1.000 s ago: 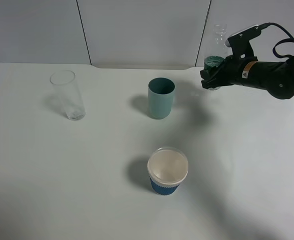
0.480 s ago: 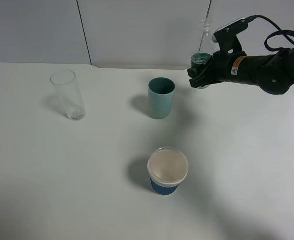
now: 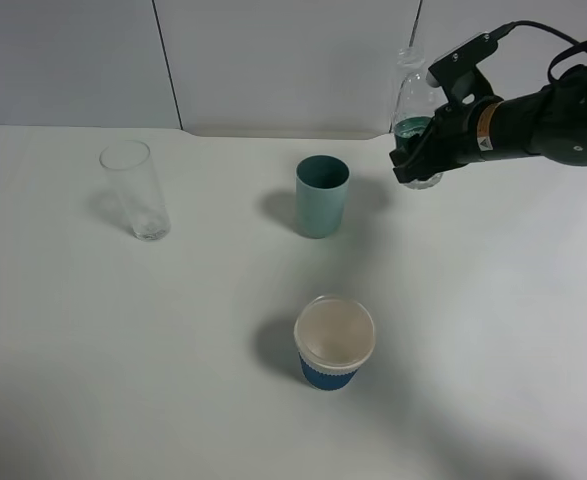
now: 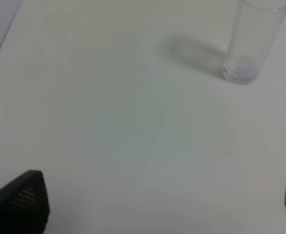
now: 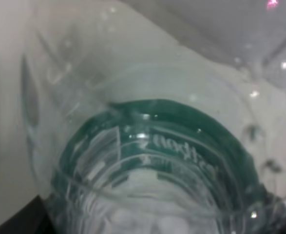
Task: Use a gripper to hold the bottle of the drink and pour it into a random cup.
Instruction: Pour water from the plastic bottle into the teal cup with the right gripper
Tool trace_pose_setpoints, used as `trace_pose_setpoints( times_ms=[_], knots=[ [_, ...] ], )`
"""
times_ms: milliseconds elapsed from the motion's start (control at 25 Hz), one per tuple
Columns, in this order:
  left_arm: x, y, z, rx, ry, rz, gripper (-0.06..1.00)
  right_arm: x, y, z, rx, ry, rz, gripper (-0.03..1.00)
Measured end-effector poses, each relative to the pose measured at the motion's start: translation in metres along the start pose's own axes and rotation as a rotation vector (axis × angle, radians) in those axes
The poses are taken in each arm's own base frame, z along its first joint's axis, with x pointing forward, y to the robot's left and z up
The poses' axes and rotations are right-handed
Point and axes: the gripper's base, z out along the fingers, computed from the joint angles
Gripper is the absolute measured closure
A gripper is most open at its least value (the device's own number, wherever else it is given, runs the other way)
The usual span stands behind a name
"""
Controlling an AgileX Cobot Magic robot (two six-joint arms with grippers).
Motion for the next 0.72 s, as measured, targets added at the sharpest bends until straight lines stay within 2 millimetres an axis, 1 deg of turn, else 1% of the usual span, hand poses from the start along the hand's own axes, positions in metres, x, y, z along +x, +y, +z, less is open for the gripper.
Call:
trace_pose_setpoints(
  times_ms=[120, 280, 480, 640, 720],
  knots=[
    [0.0, 0.0, 0.0, 0.0, 0.0, 0.0, -0.04, -0.009, -0.005, -0.014, 0.051, 0.019, -0.026, 0.41],
    [0.0, 0.0, 0.0, 0.0, 0.0, 0.0, -0.04, -0.018, -0.005, -0.026, 0.126, 0.071, -0.143, 0.41],
    [0.0, 0.0, 0.0, 0.0, 0.0, 0.0, -0.04, -0.024, 0.007, -0.028, 0.22, 0.147, -0.298, 0.41],
    [0.0, 0.0, 0.0, 0.0, 0.0, 0.0, -0.04, -0.03, 0.019, -0.027, 0.216, 0.135, -0.38, 0.41],
    [0.0, 0.0, 0.0, 0.0, 0.0, 0.0, -0.04, -0.031, 0.021, -0.027, 0.213, 0.13, -0.406, 0.41]
  ],
)
